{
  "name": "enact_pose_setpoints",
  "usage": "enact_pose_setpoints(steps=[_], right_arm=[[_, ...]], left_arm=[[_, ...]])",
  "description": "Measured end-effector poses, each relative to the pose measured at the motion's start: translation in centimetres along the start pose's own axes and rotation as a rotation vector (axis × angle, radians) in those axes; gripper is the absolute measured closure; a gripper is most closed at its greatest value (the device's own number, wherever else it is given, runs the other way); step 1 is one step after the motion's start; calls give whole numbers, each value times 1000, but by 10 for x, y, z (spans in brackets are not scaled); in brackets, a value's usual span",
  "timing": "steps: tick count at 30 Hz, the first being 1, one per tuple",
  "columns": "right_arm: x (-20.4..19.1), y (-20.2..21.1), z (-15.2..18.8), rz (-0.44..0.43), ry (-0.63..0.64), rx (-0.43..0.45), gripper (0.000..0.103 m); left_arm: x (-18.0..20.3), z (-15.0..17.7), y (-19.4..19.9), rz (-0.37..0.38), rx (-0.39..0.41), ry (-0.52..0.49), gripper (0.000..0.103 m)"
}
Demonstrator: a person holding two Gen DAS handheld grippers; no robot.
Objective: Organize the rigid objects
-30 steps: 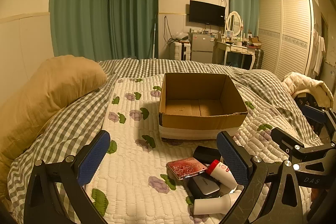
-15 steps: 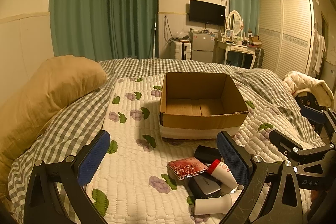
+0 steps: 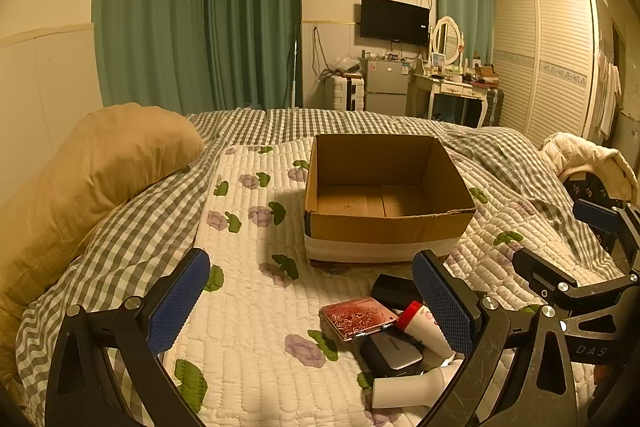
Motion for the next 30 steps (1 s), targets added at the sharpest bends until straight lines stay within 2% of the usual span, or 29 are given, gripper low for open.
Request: enact_pose_setpoints(steps=[30], right_arm=[[-3, -4, 7, 2, 14, -21, 0]], left_arm=[[2, 10, 1, -5, -10, -10, 0]])
Point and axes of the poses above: each gripper's, at about its wrist camera, not at the fingertips, and y roughly against the way its jaws point, x to its right, z to its underside, the point moved 9 cm from there along -y, roughly the way its jaws point, and after that the axes turned 11 degrees about -z, right-handed, at the moved point
